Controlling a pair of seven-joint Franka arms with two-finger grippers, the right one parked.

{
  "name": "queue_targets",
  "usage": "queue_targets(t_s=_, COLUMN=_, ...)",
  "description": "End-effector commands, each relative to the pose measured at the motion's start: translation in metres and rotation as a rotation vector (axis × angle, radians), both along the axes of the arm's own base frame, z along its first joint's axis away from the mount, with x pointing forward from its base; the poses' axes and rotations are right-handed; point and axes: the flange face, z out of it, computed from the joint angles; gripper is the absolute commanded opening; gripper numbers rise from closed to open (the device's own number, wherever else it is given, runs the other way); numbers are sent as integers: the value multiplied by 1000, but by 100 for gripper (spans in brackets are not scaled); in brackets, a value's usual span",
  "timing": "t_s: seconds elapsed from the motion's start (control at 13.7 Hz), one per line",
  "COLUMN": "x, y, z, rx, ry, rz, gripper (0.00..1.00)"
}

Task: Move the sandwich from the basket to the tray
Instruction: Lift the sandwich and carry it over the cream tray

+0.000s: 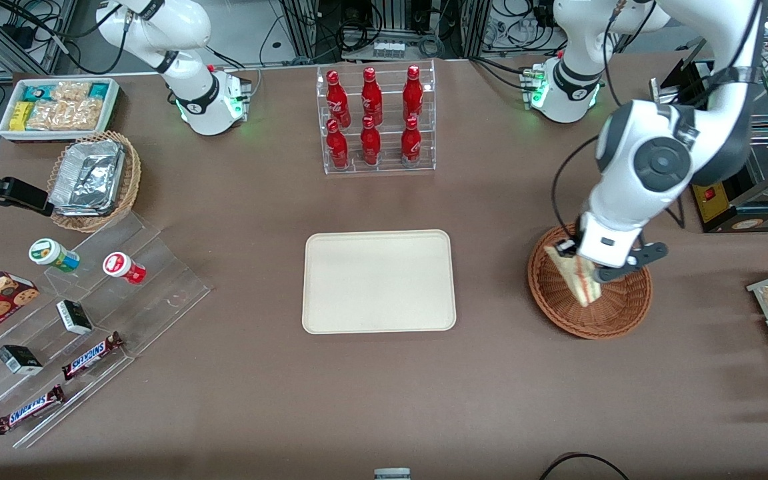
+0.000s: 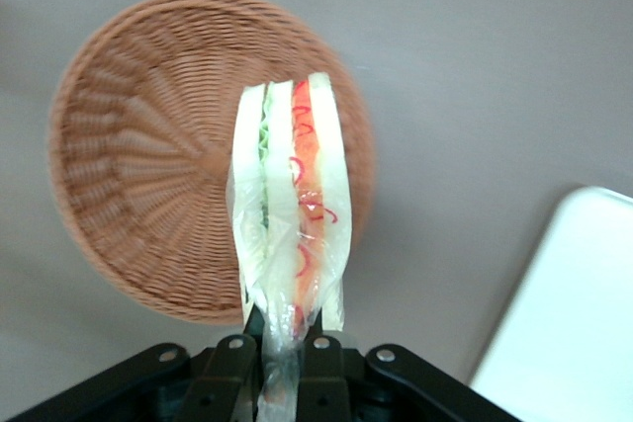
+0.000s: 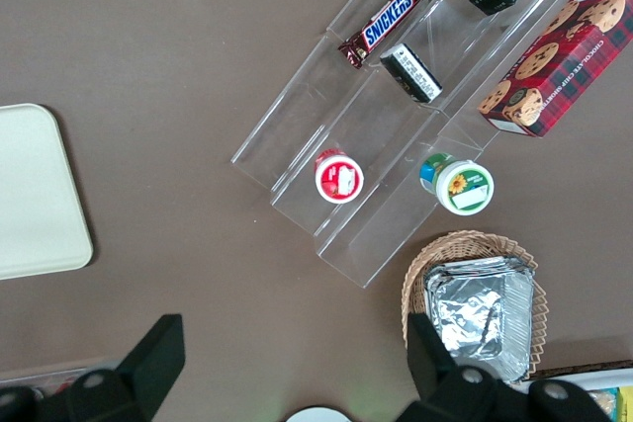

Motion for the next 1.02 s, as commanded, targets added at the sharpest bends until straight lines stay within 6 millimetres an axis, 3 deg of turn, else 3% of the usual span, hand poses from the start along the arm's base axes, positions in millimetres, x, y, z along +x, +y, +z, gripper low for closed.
queue_targets(t_s=0.0, x=6, y=-62, z=0, rx=-38, ry=5, rz=-110, gripper=0)
queue_targets(t_s=0.22, x=12, y=-136, z=-10, rx=-103, ry=11, rz=-196, gripper=0)
queue_targets(t_s=0.51, x=8, y=-210, z=-54, rx=-143, ry=53, rz=-275, gripper=0)
queue_targets(t_s=0.73, x=-1, y=-254, z=-87, rx=-176, ry=47, rz=-330, gripper=0)
queue_targets(t_s=0.95, x=-8, y=-270, z=-108, rx=-189, ry=47, rz=-360, gripper=0)
